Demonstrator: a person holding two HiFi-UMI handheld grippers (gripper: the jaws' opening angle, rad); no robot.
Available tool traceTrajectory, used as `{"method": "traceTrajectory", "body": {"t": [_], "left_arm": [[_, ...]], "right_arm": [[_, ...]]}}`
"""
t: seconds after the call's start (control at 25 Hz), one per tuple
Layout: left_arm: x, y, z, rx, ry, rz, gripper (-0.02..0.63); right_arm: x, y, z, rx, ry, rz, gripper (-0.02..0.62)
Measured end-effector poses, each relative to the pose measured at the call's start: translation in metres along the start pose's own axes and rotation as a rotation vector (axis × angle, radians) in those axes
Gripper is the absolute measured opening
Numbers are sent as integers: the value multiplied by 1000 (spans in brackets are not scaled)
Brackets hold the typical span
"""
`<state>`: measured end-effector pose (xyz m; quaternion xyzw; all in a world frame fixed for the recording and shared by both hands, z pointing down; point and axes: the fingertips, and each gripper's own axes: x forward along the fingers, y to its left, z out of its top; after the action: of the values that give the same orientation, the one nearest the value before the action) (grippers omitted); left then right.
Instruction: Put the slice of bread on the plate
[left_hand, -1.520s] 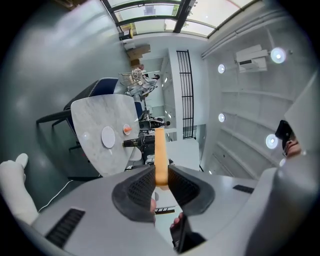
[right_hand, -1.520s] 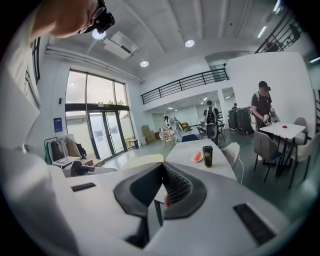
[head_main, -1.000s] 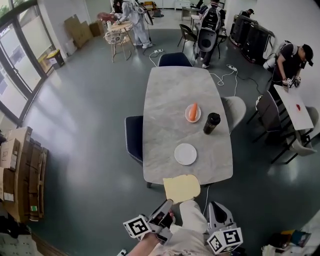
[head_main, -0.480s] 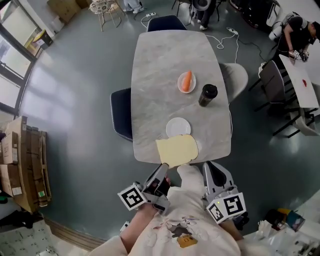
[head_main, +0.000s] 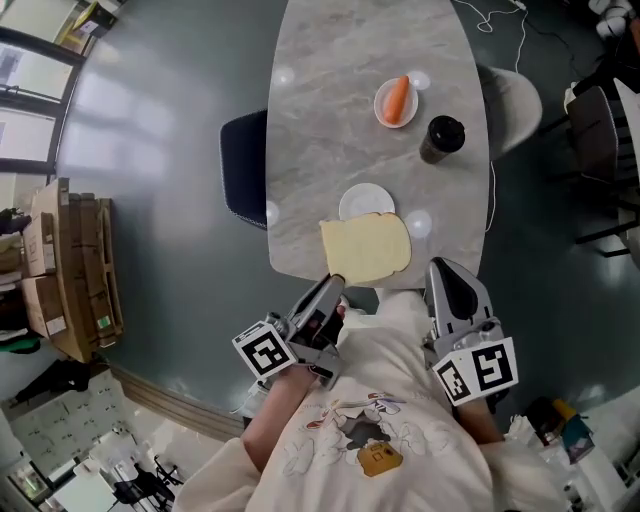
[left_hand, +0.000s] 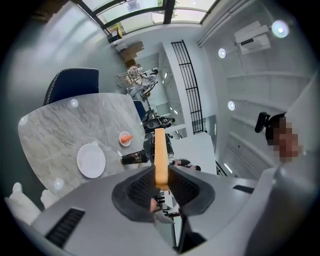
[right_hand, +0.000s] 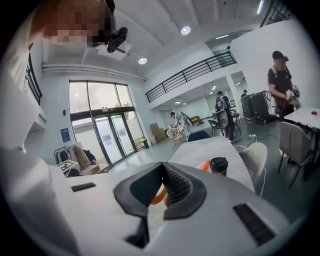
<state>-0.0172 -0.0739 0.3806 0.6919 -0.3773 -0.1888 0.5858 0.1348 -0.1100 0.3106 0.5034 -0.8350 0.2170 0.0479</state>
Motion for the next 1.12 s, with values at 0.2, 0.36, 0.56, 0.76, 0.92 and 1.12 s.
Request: {"method": "traceTrajectory", "body": {"t": [0.2,0.36,0.56,0.76,0.92,1.12], "left_arm": [[25,13,-5,38,-21,56,89],[54,26,-3,59,-50,89,89],[61,49,-7,41,-64,123,89],[71,90,-13,74,-38,205,89],[70,133,-4,74,-34,262,89],[83,176,-15,99,10,307,89]], "right_arm": [[22,-24,-9,6,52,88,6],[47,-52,-21,-1,109,143,6],[65,-58,-47,-39,193,175,6],[74,-62,-70,-73,253,216,5],[90,-54,-93,-76,310,236,6],[106,-60,-126,-52,374,249,5]]}}
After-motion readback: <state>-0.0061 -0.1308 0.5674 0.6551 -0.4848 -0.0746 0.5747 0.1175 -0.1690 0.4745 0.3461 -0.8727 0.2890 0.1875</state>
